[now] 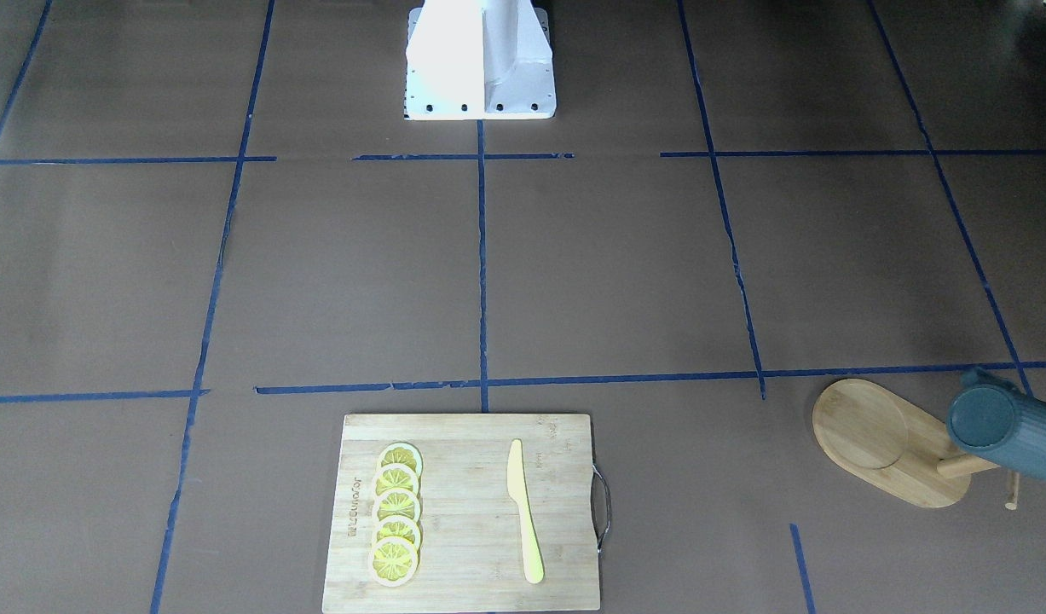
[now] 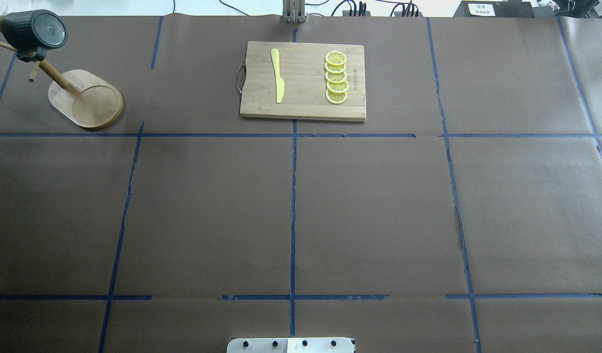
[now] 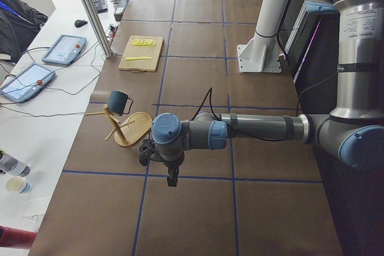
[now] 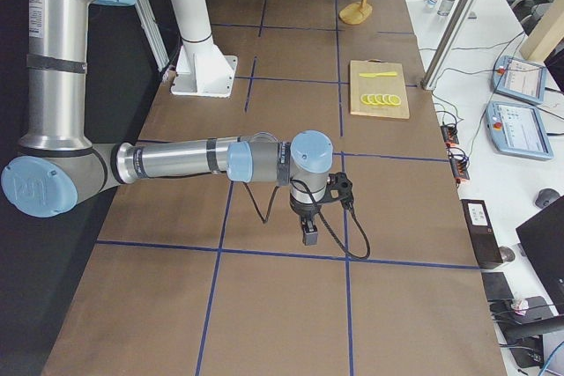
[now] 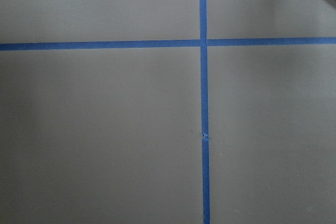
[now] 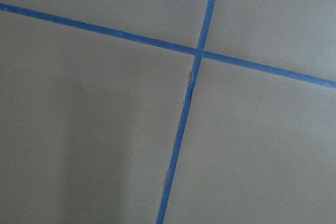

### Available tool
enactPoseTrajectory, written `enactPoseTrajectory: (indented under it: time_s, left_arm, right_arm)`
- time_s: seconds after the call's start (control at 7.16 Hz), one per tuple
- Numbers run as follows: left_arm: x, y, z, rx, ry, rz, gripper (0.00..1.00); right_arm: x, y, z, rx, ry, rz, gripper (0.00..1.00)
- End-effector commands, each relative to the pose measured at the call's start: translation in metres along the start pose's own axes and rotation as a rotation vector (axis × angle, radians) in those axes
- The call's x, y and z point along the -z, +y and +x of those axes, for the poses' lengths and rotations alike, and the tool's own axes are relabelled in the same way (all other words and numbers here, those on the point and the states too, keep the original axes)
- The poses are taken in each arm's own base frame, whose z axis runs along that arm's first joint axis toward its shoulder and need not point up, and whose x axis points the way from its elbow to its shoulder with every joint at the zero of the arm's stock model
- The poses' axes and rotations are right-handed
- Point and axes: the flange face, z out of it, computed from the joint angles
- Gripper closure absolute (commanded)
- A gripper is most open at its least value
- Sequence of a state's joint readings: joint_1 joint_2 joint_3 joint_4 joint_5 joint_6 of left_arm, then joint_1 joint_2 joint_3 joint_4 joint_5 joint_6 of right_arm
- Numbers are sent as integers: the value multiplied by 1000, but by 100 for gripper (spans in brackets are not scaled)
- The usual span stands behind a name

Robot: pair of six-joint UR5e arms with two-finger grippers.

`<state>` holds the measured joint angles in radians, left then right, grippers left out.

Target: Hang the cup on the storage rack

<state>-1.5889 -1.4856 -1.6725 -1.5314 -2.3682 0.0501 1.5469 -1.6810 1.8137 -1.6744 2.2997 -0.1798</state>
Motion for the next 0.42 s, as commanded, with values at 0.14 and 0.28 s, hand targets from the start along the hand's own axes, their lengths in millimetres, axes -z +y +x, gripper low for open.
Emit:
enactPoseTrajectory:
  time_s: [0.14,0.28]
  left_arm:
    - [-2,4,-2,6,0,-4,0]
    - [-7,12,-6,17,1,-15,0]
  right_arm:
    - [-5,5,0,-5,-8,-8,0]
    - [-6,5,0,-1,-7,-12,0]
